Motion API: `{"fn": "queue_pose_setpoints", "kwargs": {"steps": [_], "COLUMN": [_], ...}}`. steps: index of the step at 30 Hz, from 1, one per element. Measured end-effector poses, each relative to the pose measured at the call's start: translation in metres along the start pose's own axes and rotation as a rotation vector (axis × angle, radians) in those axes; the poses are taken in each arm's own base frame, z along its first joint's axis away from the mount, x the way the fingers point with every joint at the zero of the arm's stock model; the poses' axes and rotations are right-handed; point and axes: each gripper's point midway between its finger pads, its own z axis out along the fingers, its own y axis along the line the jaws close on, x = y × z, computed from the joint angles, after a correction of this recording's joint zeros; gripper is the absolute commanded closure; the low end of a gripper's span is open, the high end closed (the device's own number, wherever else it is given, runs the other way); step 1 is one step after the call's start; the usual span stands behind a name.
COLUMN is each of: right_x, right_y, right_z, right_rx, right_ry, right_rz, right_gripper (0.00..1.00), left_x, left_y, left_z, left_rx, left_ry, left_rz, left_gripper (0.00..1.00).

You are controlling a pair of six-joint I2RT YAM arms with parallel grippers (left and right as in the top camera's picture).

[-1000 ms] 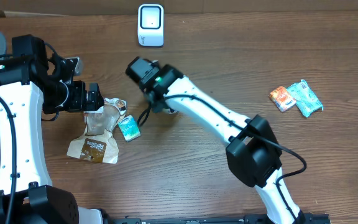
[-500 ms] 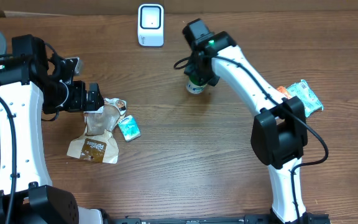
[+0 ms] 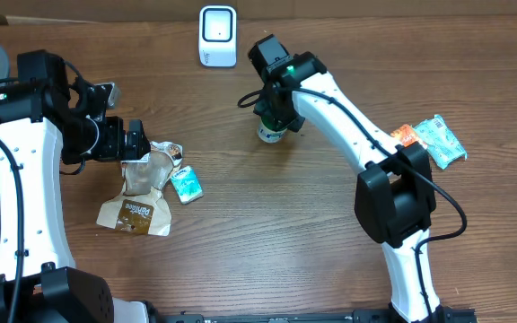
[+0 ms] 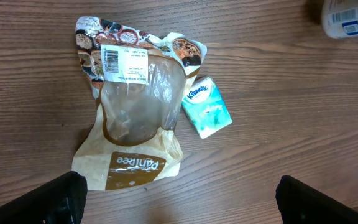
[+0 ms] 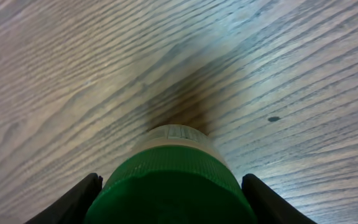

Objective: Scan the item barcode
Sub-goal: 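Lift the jar with right gripper and carry it toward the scanner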

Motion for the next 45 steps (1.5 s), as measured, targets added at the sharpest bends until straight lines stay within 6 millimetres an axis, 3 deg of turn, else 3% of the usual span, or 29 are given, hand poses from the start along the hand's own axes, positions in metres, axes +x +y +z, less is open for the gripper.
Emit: {"fn": "queue_pose_setpoints", "kwargs": {"steps": [9, 17, 23, 27, 29, 36, 45], "right_x": [0.003, 0.002, 0.000, -0.009, -0.003, 0.016, 0.024], "right_y": [0.000, 0.002, 0.002, 0.014, 0.017, 0.019, 0.009], "right_z": [0.000, 0.000, -0.016, -0.046, -0.050, -0.037, -0.011], "right_rx": [0.006, 0.001, 0.007, -0.030, -0.064, -0.143, -0.143], "right_ry": [0.002, -0.001, 0.004, -0.025, -0.003, 0.061, 0.111], "right_rz": [-0.038, -0.137, -0.515, -0.800, -0.902, -1.096, -1.135], "right_gripper": [0.19, 0.18, 0.03, 0.00, 0.00, 0.00, 0.00], "left_x": [0.000, 0.000, 0.000, 0.000, 0.000, 0.000, 0.000], "left_y": [0.000, 0.000, 0.000, 0.000, 0.000, 0.000, 0.000], "left_z": [0.000, 0.000, 0.000, 0.000, 0.000, 0.000, 0.000], "left_rx": [0.000, 0.000, 0.000, 0.000, 0.000, 0.000, 0.000], "left_ry": [0.000, 0.000, 0.000, 0.000, 0.000, 0.000, 0.000], "left_rz": [0.000, 0.000, 0.000, 0.000, 0.000, 0.000, 0.000], "left_gripper": [0.01, 0.00, 0.00, 0.00, 0.00, 0.00, 0.00]}}
